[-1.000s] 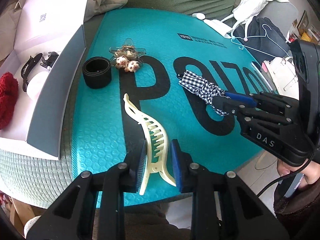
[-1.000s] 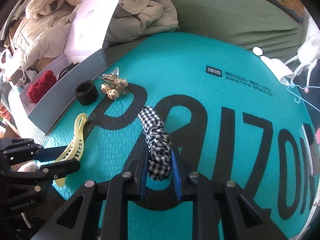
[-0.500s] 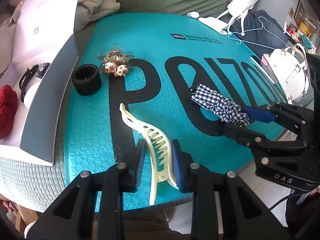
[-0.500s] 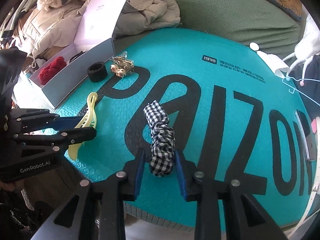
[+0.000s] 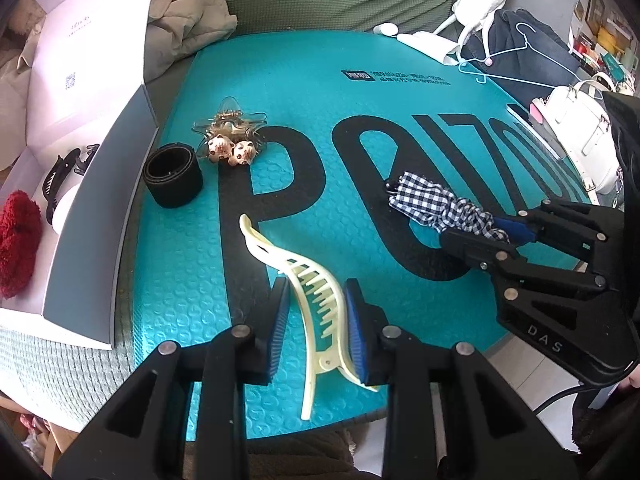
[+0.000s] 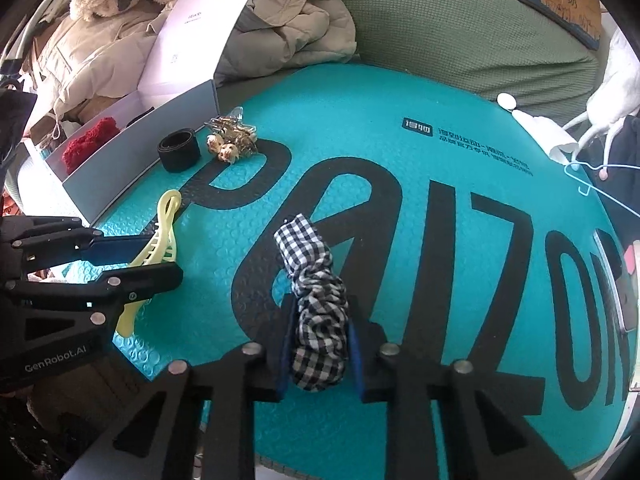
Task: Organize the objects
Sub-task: 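Lift the yellow claw clip and gingham scrunchie off the mat with both tools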
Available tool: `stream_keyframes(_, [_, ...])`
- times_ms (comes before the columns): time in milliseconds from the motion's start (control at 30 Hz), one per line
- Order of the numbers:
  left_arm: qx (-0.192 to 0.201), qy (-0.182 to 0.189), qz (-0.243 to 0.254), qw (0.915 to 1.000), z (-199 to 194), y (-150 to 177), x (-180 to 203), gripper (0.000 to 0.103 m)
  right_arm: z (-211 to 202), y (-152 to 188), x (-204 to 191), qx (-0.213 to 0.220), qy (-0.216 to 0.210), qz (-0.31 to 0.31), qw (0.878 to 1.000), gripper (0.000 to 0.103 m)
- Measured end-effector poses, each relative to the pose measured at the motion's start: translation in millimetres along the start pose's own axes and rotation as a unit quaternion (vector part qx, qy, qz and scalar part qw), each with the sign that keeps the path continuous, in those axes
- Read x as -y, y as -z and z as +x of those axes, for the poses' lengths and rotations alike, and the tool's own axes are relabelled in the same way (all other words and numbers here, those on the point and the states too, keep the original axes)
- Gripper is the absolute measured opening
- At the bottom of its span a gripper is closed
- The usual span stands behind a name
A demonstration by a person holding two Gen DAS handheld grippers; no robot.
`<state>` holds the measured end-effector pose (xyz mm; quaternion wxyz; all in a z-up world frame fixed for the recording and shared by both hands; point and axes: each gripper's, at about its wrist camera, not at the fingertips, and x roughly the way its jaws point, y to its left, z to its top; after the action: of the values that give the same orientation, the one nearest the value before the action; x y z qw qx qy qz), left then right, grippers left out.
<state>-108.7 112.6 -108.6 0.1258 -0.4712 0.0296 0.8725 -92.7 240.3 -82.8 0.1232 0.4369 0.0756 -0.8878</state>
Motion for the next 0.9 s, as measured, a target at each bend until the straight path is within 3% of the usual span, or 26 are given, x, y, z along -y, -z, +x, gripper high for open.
stream_keyframes(533, [-0.004,0.016,-0.028,0.9995,-16,6,-7,0.02,-17,1,-3,-0.004,0.005,0.011,1.0,0.021])
stream_keyframes(900, [0.017,-0.006,-0.04,0.9991,-54,7,-15,0.02,-39,-8,-16,0.011,-0.009,-0.006,1.0,0.021])
